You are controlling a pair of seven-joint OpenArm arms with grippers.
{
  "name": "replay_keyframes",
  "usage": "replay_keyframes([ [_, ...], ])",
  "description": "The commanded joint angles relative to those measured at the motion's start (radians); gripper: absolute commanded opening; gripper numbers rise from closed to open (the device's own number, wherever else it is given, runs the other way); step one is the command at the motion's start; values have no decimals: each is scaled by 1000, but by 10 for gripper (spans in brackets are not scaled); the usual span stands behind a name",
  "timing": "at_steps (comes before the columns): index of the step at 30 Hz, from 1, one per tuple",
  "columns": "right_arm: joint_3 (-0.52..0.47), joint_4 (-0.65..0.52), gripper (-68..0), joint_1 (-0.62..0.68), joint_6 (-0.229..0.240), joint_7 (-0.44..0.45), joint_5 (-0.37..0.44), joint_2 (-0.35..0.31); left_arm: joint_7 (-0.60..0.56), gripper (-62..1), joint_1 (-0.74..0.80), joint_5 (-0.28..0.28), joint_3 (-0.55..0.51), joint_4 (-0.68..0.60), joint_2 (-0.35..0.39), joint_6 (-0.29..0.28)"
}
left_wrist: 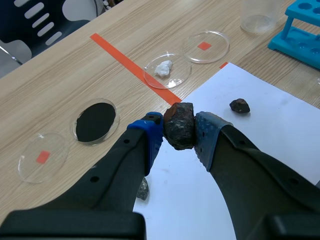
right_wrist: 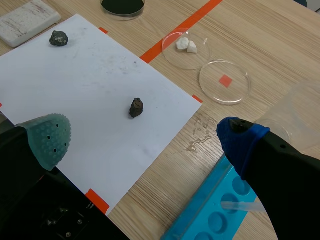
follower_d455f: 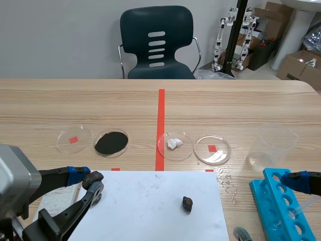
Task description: Put the middle mineral back
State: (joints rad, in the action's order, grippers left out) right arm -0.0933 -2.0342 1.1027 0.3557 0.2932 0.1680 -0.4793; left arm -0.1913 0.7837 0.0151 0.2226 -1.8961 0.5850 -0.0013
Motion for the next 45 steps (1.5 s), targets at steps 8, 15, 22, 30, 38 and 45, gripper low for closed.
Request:
replay_keyframes([
  [8,-3,-13,-65,-6,0,18,11,-5,-18,-490,-3,-1,-4,-13,0,5],
  [15,-3,-13,-65,-6,0,18,11,-5,-18,-490,-3,-1,-4,-13,0,6],
  [22,-3,-13,-65,-6,0,18,11,-5,-18,-490,-3,-1,-4,-13,-3,6],
  [30,-3,-13,-65,-6,0,19,11,-5,107,-490,-35,16,13,-12,-62,5],
  [38,-3,-13,-65,-6,0,18,11,-5,512,-490,-210,158,60,16,-198,6],
  [45,-3,-13,-65,-6,0,18,11,-5,772,-490,-374,201,152,66,-275,93],
])
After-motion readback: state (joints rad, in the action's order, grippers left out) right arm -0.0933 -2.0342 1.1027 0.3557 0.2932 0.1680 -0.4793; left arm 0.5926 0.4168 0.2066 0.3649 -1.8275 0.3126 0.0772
